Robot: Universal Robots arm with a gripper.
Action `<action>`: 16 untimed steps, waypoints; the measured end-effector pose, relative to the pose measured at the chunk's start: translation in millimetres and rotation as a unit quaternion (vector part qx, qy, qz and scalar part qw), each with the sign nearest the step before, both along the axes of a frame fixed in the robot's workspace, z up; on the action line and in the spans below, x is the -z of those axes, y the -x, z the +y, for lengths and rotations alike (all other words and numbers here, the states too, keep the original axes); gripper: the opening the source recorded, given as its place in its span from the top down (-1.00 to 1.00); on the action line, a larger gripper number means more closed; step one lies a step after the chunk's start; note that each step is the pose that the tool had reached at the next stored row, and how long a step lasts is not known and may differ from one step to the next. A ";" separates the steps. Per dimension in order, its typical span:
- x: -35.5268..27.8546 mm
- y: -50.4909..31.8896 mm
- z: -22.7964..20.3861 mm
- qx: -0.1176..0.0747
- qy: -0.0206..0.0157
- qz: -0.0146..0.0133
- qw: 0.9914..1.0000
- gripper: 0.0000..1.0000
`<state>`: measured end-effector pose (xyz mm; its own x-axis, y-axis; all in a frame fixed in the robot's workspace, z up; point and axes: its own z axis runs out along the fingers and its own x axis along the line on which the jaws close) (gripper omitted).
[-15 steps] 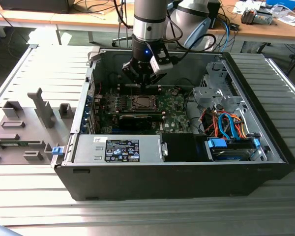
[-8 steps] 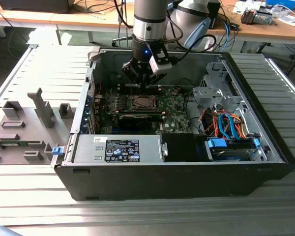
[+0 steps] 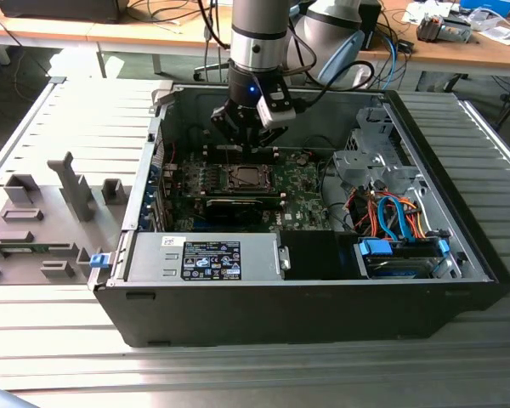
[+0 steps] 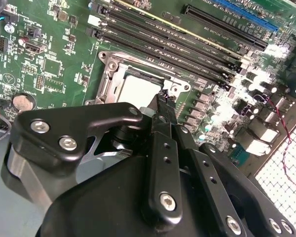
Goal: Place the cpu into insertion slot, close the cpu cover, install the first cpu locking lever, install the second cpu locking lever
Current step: 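Install the first cpu locking lever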
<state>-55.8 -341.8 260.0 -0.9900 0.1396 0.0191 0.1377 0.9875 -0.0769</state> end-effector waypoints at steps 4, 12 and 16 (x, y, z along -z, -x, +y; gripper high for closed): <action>0.0 0.0 0.0 0.022 0.002 0.000 1.000 0.79; 0.0 0.0 0.0 0.044 0.005 0.000 0.999 0.79; 0.1 0.0 0.0 0.056 0.007 0.000 0.998 0.79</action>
